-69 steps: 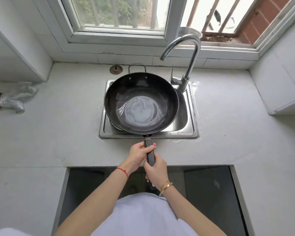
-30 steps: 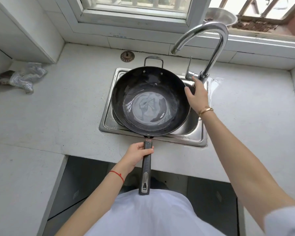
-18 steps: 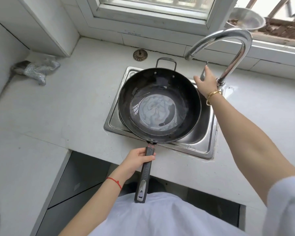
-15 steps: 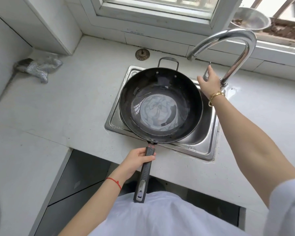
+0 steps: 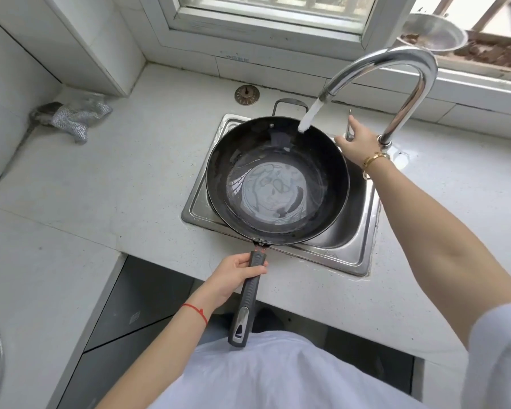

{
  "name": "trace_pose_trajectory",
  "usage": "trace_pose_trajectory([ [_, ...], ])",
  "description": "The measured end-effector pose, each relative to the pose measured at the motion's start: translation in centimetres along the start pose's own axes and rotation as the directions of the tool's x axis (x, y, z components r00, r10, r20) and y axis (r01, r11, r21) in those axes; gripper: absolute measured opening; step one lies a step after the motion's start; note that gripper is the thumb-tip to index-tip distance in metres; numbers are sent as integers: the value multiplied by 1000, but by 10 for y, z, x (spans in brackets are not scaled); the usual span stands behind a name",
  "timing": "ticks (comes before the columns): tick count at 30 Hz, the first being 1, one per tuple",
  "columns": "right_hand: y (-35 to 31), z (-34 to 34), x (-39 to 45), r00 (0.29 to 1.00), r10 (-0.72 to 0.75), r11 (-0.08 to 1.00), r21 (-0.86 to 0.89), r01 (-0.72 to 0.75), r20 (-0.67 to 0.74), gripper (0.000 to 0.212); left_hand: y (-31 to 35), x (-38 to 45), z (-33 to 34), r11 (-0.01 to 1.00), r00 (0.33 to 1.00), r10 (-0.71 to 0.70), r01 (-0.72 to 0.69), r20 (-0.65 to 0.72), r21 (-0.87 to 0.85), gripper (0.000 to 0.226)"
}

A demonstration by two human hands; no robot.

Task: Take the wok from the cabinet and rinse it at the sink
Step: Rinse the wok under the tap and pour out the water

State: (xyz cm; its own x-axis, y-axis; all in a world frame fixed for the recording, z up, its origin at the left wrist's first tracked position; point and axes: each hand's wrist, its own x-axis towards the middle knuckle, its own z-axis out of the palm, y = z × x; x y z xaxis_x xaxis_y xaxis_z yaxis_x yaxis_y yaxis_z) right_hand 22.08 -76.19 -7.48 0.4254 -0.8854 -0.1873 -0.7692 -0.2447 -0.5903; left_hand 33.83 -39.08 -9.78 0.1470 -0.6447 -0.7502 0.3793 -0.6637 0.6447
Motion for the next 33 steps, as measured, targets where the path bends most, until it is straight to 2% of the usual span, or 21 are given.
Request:
trace_pose_trajectory([
  [5, -7, -7, -16, 997, -31, 998, 43, 34, -67, 65, 1, 2, -1, 1000, 1000, 5, -5, -1, 12, 28],
  [7, -9, -6, -37, 995, -33, 997, 59, 39, -94, 56, 1, 3, -2, 1000, 1000, 6, -6, 3, 26, 29],
  [11, -15, 15, -100, 983, -2, 989, 145, 29, -186, 38, -1, 5, -5, 996, 999, 28, -30, 25, 81, 31],
  [15, -26, 57, -189, 972, 37, 988, 156, 0, -231, 23, -4, 6, -11, 981, 995, 72, -83, 72, 175, 28],
  [19, -43, 109, -269, 981, 62, 989, 142, -36, -185, 21, -6, 8, -21, 970, 986, 95, -122, 135, 210, 34],
  [22, -59, 144, -307, 976, 146, 978, 173, -118, -163, 25, -3, 9, -23, 961, 978, 106, -148, 180, 235, 32],
  [27, -86, 176, -341, 942, 329, 916, 262, -303, -62, 29, -1, 11, -25, 957, 975, 108, -154, 194, 244, 29],
  [30, -98, 183, -349, 924, 382, 885, 285, -368, 8, 25, 1, 12, -26, 954, 974, 105, -155, 200, 257, 25],
  [33, -110, 189, -353, 907, 421, 863, 301, -406, 18, 22, 0, 14, -28, 963, 975, 79, -129, 209, 238, 28],
])
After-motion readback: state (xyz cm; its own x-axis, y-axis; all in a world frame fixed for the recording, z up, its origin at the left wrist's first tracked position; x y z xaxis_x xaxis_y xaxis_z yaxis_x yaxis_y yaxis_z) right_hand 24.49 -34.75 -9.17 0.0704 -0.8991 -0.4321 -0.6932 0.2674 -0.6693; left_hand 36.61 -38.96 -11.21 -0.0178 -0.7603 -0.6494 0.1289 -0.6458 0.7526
